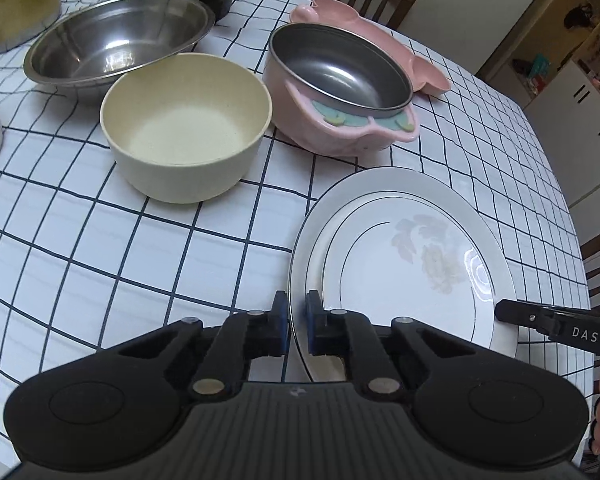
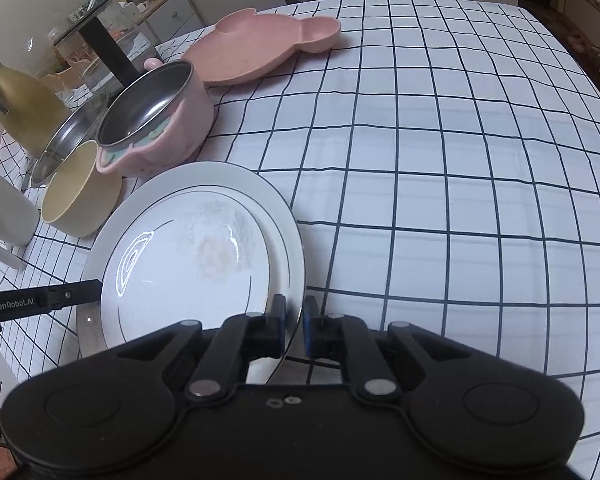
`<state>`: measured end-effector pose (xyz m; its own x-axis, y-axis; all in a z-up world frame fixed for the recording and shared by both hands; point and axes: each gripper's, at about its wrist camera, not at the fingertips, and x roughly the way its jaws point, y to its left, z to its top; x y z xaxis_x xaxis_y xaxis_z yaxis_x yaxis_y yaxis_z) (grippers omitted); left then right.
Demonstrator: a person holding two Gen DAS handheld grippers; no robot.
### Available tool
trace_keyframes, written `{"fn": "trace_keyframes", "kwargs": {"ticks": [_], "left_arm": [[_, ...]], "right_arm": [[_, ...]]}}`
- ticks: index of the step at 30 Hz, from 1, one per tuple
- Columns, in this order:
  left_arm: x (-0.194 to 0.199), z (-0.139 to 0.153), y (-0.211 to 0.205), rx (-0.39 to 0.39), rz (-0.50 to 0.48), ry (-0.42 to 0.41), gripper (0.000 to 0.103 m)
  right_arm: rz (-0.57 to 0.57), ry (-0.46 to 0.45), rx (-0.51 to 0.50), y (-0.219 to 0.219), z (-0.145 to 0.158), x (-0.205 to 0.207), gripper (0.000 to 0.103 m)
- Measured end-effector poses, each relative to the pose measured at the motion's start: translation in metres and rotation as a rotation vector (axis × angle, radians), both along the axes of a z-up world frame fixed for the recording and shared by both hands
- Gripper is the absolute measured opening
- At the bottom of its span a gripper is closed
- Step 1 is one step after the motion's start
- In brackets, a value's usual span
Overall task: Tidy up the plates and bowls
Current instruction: 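Open both grippers and withdraw from the stacked plates, then move both grippers to the rim of the pink bear-shaped plate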
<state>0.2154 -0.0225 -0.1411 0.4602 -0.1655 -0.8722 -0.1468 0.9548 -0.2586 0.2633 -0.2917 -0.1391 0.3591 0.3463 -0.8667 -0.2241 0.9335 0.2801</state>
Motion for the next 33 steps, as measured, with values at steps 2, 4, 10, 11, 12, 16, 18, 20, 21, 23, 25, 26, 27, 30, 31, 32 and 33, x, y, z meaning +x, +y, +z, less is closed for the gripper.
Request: {"fn": "trace_keyframes", "kwargs": {"ticks": [2,4,10,11,12,16,18,20,21,23,25,26,27,30,31,32,33], "left_arm": [[-0.003,0.002,0.0,-0.009,-0.003,0.004,0.008],[-0.008,0.005,-0.002,-0.013,-0.013,0.01,0.008],[-0.031,0.013,-0.019,0.02,-0.043,0.005,0.008],[-0.036,0.014,-0.022,0.021,-0.047,0.003,0.008],[-0.041,0.016,-0.024,0.022,-0.052,-0.003,0.008],[-0.058,0.036,-0.047,-0.05,-0.159,-0.074,0.005],[-0.066,0.043,-0.069,0.035,-0.23,-0.112,0.005],[-0.068,0.047,-0.071,-0.006,-0.235,-0.117,0.005],[-0.069,0.049,-0.071,0.007,-0.234,-0.122,0.005],[-0.067,0.051,-0.067,0.025,-0.217,-0.119,0.006],[-0.065,0.052,-0.059,0.017,-0.19,-0.113,0.006],[-0.065,0.053,-0.054,0.022,-0.177,-0.114,0.006],[-0.064,0.055,-0.052,0.028,-0.171,-0.12,0.006],[-0.062,0.065,-0.044,0.04,-0.157,-0.144,0.006],[-0.058,0.068,-0.042,0.042,-0.157,-0.151,0.006],[-0.055,0.073,-0.041,0.049,-0.156,-0.16,0.006],[-0.05,0.077,-0.039,0.056,-0.156,-0.168,0.006]], "right_arm": [[0.009,-0.001,-0.005,0.0,0.001,-0.003,0.009],[0.013,0.0,-0.008,-0.002,0.001,-0.008,0.009],[0.027,-0.008,-0.018,-0.013,0.009,-0.033,0.009],[0.031,-0.012,-0.021,-0.015,0.011,-0.039,0.009],[0.035,-0.014,-0.02,-0.017,0.013,-0.045,0.009],[0.034,0.006,0.016,-0.026,0.018,-0.062,0.009],[0.046,0.002,0.016,-0.024,0.021,-0.072,0.01],[0.056,0.008,-0.014,-0.018,0.019,-0.077,0.01],[0.054,0.014,-0.013,-0.019,0.016,-0.078,0.011],[0.034,0.053,0.019,-0.025,0.009,-0.075,0.011],[0.026,0.074,0.033,-0.029,0.006,-0.075,0.012],[0.03,0.063,0.032,-0.03,0.007,-0.077,0.013],[0.039,0.046,0.027,-0.03,0.009,-0.079,0.017],[0.052,0.009,0.004,-0.034,0.018,-0.079,0.022],[0.054,0.004,0.005,-0.036,0.021,-0.077,0.024],[0.058,-0.003,0.003,-0.037,0.024,-0.074,0.025],[0.061,-0.018,-0.005,-0.038,0.028,-0.07,0.027]]}}
